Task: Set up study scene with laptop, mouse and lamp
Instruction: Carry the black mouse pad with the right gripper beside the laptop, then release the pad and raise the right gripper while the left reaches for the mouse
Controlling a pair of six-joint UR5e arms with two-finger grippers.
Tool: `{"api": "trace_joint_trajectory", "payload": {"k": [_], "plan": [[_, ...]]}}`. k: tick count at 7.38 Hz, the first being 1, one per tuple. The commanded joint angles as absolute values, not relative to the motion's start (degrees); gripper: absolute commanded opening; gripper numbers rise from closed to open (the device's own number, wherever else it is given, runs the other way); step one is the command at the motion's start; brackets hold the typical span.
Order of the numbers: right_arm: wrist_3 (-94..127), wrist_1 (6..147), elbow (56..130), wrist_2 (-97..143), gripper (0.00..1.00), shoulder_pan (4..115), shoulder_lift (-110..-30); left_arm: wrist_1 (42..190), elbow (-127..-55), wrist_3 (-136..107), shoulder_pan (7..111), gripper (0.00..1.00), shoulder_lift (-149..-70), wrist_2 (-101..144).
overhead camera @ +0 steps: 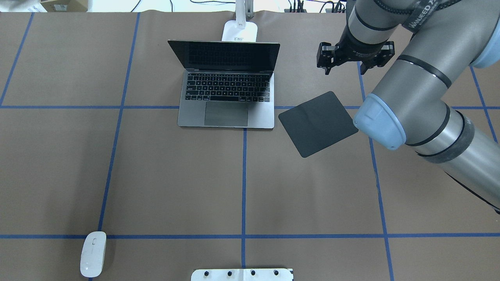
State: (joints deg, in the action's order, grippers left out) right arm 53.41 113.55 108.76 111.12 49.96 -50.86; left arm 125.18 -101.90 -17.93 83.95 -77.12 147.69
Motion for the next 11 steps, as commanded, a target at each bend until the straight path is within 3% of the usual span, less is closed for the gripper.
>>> {"api": "trace_joint_trajectory", "payload": {"k": [1, 6, 11], "plan": [[52.1, 113.5, 108.2, 111.2, 1.0, 49.9, -52.5, 121.8, -102.0, -23.2, 83.7, 1.0, -77.4, 146.1], [34.3, 114.0, 108.0, 113.9, 1.0, 50.2, -64.5, 121.8, -103.8, -41.1, 77.7, 1.0, -76.8, 144.2], [30.1, 115.8, 110.1, 115.4, 1.0, 50.4, -72.5, 121.8, -115.5, -64.2, 53.6, 1.0, -73.4, 136.8]]}}
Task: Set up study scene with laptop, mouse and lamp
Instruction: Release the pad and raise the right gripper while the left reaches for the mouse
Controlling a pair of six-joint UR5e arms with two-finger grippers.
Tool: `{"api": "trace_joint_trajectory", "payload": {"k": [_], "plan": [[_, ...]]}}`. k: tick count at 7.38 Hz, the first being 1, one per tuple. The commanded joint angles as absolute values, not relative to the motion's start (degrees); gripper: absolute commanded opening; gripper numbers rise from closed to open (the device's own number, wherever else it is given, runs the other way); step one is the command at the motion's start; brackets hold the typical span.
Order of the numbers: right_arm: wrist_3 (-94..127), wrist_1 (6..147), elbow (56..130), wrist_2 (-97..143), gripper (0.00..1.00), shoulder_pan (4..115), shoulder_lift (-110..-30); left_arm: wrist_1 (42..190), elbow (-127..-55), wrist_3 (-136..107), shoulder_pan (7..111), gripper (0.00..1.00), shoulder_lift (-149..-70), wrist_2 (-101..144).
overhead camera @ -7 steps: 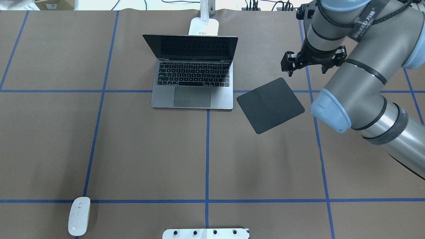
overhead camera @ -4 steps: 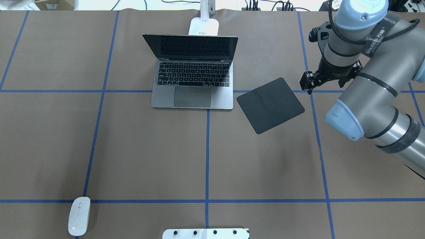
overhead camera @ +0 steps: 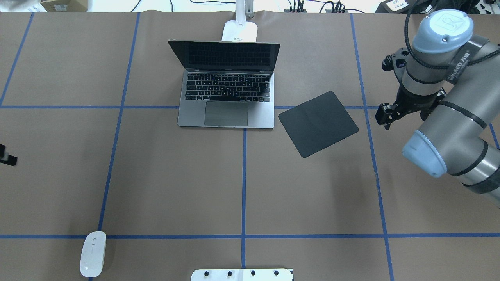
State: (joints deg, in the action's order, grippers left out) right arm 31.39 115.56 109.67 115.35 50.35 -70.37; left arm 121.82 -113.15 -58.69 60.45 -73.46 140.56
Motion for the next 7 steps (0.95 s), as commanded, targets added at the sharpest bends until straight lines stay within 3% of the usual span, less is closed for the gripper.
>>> {"api": "trace_joint_trajectory", "payload": {"k": [1, 7], "plan": [[26.3, 115.7, 109.9, 115.4, 1.0, 50.7, -74.5, 121.8, -116.5, -67.7, 48.5, 1.0, -73.9, 133.8], [4.8, 115.2, 103.4, 114.7, 1.0, 60.1, -78.6, 120.3, -118.1, -82.6, 23.8, 1.0, -75.6, 117.9]]}}
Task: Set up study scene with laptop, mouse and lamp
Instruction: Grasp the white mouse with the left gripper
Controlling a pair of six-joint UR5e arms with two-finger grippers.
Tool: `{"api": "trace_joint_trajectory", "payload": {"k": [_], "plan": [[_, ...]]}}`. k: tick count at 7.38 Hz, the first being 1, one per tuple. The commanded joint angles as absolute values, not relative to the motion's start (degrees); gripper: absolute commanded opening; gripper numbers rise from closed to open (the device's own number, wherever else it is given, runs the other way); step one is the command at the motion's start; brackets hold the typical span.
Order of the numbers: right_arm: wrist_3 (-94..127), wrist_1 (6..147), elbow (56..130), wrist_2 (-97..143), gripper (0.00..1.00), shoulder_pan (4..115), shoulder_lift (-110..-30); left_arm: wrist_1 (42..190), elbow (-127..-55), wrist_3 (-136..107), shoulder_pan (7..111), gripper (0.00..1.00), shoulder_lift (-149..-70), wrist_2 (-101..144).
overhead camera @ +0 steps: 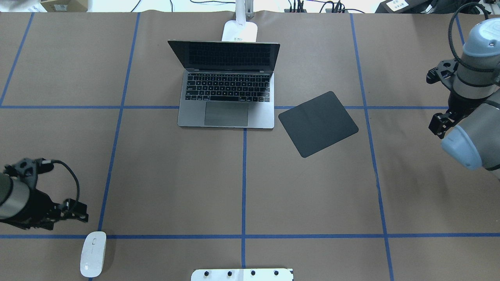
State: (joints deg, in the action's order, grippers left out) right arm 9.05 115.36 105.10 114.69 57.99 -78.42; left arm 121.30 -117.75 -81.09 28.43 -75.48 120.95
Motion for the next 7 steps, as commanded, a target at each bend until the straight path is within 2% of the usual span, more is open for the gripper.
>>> {"api": "trace_joint_trajectory", "payload": {"k": [1, 3, 7], "plan": [[2.7, 115.1, 102.5, 114.8, 1.0, 61.1, -78.7, 119.1, -119.4, -82.8, 21.1, 1.0, -75.5, 115.6], [-5.8, 115.1, 100.5, 114.8, 1.0, 63.8, -78.7, 118.7, -120.1, -83.1, 18.7, 1.0, -75.8, 113.0], [-7.6, 115.1, 100.3, 115.0, 1.0, 65.4, -78.7, 118.7, -119.9, -86.2, 12.1, 1.0, -76.4, 107.5]]}}
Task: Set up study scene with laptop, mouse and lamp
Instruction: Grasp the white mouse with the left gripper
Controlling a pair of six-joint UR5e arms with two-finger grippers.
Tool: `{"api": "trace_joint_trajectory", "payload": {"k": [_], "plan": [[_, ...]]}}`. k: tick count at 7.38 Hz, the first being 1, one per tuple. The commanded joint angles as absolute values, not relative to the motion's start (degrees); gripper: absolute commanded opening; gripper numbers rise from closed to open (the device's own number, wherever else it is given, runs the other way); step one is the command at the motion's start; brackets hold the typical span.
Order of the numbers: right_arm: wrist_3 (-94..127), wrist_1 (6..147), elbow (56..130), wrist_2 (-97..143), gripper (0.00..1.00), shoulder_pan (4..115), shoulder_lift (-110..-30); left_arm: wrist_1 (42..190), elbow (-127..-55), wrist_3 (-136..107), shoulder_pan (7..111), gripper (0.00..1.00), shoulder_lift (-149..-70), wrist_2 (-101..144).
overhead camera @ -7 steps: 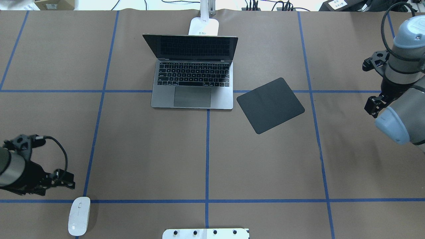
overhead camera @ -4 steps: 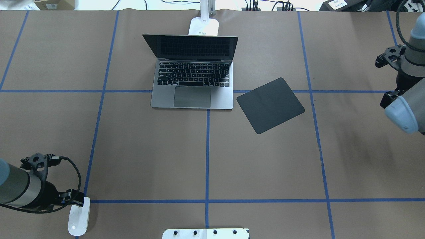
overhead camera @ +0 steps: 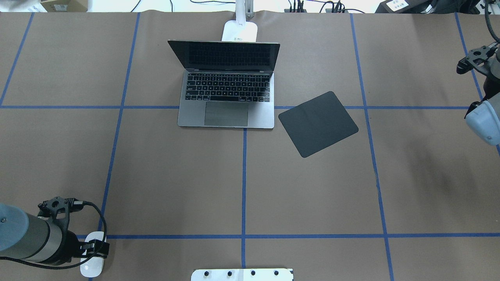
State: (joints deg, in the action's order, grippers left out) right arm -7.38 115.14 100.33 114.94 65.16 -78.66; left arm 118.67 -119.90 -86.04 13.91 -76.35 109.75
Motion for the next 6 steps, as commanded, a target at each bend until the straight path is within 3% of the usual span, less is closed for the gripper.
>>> {"api": "trace_joint_trajectory", "payload": {"k": [1, 3, 5, 6], "plan": [[-7.7, 115.1, 100.3, 115.0, 1.0, 65.5, -78.7, 118.7, -119.9, -86.2, 12.0, 0.99, -76.3, 107.1], [-7.7, 115.1, 100.4, 115.0, 1.0, 65.8, -78.7, 118.6, -119.9, -86.2, 11.4, 0.93, -76.4, 105.7], [-7.7, 115.1, 100.4, 115.0, 1.0, 66.0, -78.6, 118.0, -119.9, -86.2, 10.4, 0.79, -76.3, 102.9], [-7.7, 115.1, 100.4, 115.0, 1.0, 66.1, -78.6, 117.9, -119.9, -86.2, 10.4, 0.67, -76.4, 102.9]]}}
